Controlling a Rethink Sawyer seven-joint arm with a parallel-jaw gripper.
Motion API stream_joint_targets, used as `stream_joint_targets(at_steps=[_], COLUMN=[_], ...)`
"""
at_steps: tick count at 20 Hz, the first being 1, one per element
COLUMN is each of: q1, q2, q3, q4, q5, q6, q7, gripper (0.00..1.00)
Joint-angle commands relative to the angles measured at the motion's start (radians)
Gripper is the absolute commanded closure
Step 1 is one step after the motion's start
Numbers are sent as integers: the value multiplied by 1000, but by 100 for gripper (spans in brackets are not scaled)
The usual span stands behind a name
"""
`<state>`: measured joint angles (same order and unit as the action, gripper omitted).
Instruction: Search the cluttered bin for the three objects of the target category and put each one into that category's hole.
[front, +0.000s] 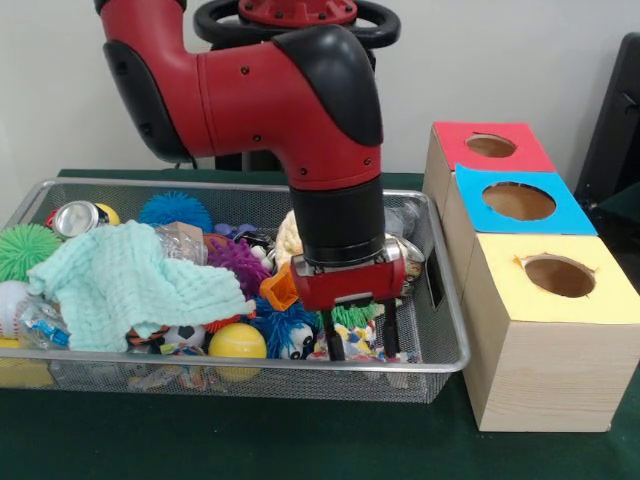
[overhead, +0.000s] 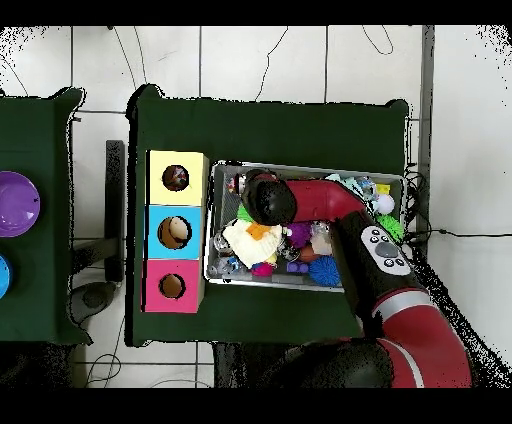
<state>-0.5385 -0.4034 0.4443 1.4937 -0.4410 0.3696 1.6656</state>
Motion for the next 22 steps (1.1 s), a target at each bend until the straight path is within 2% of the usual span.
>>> stream_joint_targets(at_steps=[1, 4, 11, 17, 22], q1=[-2, 51, 84, 93, 140], q2=[57, 56, 51, 44, -5], q3=[105, 52, 20, 5, -73], q4=[21, -30, -79, -87, -115], q5=[-55, -23, -4, -20, -62], q6=[24, 152, 259, 288, 253], q7=[-101, -79, -78, -66, 9], gripper=[0, 0, 0, 0, 0])
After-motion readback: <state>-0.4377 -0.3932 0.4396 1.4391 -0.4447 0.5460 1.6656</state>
